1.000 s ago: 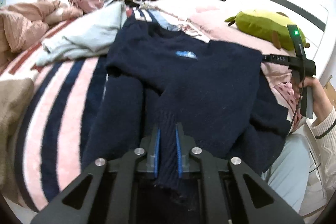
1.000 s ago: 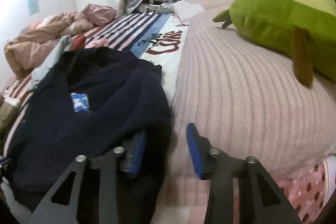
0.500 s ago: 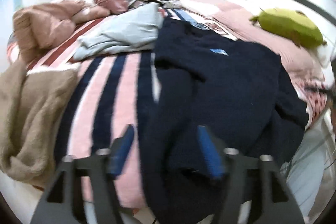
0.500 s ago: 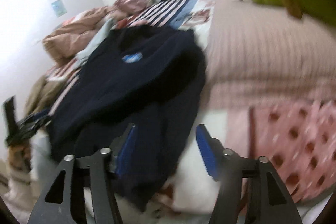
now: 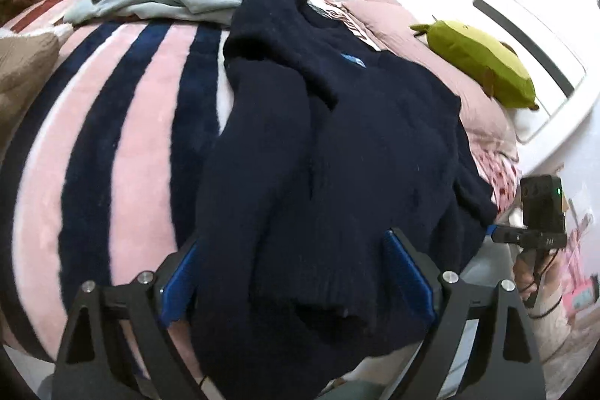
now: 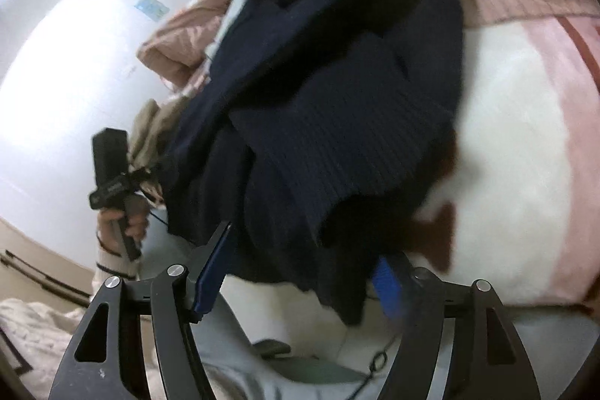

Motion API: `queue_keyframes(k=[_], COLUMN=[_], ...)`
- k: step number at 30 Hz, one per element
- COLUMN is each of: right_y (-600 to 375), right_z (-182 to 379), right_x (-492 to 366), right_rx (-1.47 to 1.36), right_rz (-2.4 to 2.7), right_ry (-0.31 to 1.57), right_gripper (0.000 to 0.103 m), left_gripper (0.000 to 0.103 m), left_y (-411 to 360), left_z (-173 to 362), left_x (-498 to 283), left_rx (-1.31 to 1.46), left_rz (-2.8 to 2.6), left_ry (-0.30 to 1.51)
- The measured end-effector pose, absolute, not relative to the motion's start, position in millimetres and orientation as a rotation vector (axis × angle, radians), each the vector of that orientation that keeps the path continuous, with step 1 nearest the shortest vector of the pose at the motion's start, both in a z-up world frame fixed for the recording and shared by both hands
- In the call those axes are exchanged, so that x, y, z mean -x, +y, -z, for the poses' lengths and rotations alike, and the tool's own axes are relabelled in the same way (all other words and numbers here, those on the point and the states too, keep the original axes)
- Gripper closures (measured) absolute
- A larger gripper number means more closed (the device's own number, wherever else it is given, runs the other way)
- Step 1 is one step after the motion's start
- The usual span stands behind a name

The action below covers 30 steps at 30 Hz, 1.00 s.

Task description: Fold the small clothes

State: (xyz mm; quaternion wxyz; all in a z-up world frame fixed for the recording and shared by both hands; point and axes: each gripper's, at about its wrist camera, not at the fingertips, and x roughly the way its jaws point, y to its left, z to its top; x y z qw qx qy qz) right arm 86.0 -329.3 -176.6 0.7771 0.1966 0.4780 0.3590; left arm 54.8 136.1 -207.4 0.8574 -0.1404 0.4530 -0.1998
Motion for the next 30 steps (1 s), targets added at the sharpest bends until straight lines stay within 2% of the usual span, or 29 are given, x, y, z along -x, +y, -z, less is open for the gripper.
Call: queue_keyframes(k=[1,3,5,6,7,8,10,12,24,30], right_y=[-327,-321,-314,-314,-313,-313,-319,-326,-363,-359], right_z=[175,175,171,172,172,171,165,154,107,65], right_x=[-89,-93,-97,-97,-99,-101,-99,-94,-48,-17], right_rx=[-0.431,-0.414,-0.385,-0.377,-0.372,-0.383,-0.400,-0.427,-0.511,-0.494], right_rz=[-0.779,-0.776,-0.743,-0.728,-0.711,-0.709,-0.720,-0.748,-0.820,-0.879], right_ry=[1.019,0.998,0.971,0.964,0.959,0.949,0.911,0.864,0.707,0.615], right_gripper=[0.038,0.046,0.070,0.078,0.089,0.092,0.094,0.098,0.098,0.098], left_gripper=[0.015,0.026,0.041,0.045,0.057,0.073,0.079,0.081,0.084,0.084], left_y=[135,131,125,124,121,120,119,120,132,138], left_z=[208,210,210,210,208,207,202,196,131,91], left_x=[-57,-61,-63,-62,-61,-59,-54,-49,6,44], left_rx=[0.308,0.306,0.285,0.279,0.271,0.273,0.289,0.289,0.355,0.349], left_rz=[0.416,0.403,0.377,0.370,0.373,0.389,0.409,0.406,0.453,0.490], left_ry=[0.949,0.945,0.946,0.948,0.949,0.949,0.931,0.913,0.730,0.637])
